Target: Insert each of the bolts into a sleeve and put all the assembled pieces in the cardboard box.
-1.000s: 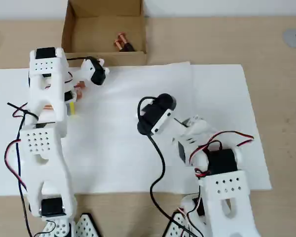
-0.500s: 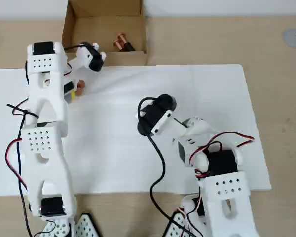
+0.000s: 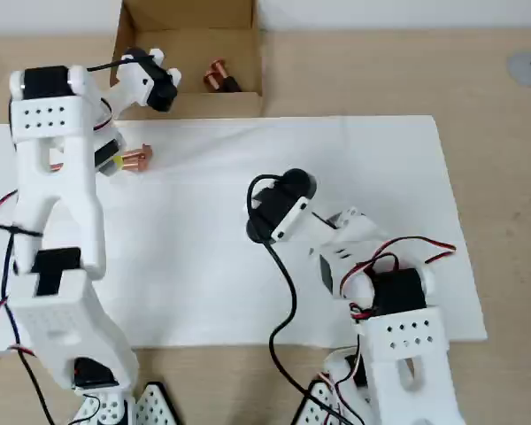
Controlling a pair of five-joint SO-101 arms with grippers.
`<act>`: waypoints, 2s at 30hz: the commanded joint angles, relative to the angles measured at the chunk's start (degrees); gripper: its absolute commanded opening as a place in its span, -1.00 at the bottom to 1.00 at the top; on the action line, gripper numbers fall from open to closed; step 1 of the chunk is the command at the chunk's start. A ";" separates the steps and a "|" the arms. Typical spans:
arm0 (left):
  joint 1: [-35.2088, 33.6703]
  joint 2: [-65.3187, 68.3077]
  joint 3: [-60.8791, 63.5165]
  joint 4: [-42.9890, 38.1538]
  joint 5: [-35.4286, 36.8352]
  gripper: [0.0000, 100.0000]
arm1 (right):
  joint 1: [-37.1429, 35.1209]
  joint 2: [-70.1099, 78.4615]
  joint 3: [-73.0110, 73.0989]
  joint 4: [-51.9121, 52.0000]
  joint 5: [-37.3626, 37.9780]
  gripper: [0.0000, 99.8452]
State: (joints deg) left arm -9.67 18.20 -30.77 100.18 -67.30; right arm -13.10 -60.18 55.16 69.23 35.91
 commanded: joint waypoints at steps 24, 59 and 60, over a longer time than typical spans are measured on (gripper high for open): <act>-2.20 -28.70 10.37 -0.26 28.75 -0.97 | -10.24 -1.19 -6.99 7.12 -15.74 -0.98; -1.58 -106.07 81.05 -49.23 77.54 -0.97 | -24.48 -1.10 -11.65 -21.19 -28.66 -0.98; -1.58 -107.03 82.20 -49.67 77.63 -0.97 | -26.24 -1.10 -10.42 -23.12 -31.82 -0.98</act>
State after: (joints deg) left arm -11.96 -85.36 48.79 53.41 10.86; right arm -34.37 -60.18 44.44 50.15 9.89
